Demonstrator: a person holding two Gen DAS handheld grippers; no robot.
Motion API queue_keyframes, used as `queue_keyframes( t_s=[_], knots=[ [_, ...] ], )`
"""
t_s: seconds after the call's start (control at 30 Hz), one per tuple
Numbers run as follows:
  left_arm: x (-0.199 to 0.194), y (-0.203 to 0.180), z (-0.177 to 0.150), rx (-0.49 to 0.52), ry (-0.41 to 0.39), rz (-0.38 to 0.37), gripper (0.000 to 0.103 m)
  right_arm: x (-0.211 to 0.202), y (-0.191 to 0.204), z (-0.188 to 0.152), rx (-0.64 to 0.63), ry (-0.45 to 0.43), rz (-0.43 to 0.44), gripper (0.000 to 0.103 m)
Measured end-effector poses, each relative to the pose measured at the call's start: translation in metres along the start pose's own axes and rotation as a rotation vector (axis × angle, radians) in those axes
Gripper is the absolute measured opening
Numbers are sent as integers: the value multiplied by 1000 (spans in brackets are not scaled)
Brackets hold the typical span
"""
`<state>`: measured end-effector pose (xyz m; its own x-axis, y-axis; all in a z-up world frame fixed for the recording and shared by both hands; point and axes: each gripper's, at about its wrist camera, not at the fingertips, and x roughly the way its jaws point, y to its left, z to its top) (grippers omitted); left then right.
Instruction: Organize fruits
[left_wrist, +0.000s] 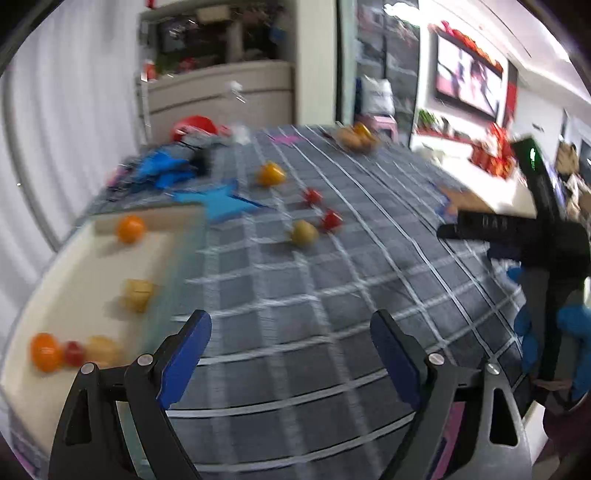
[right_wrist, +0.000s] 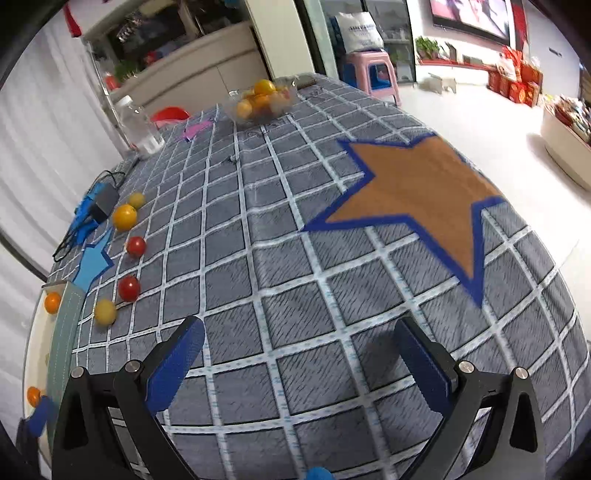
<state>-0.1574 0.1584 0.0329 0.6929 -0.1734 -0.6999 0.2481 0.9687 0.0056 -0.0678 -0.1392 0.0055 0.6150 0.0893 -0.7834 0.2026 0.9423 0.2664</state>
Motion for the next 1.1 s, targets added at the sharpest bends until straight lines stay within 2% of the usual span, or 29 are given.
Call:
queue_keyframes(
  t_s=[0.1,0.17,0.4,0.67,1.1],
  knots=[
    [24,-14,0,9,46,-7,90,-5,-4,-7,-30,-38,25,103],
    [33,-16,-1,7,77,-6,90,-5,-3,-10,-67,-50,7,103],
    [41,-18,1,5,103,-17,92,12,26,-13,-189,5,-169,103],
    [43,-18,-1,11,123,-28,101,10,22,-15,-185,3,-153,103],
    [42,-18,-2,3,123,-17,101,10,22,-15,-187,4,-155,103]
  ],
)
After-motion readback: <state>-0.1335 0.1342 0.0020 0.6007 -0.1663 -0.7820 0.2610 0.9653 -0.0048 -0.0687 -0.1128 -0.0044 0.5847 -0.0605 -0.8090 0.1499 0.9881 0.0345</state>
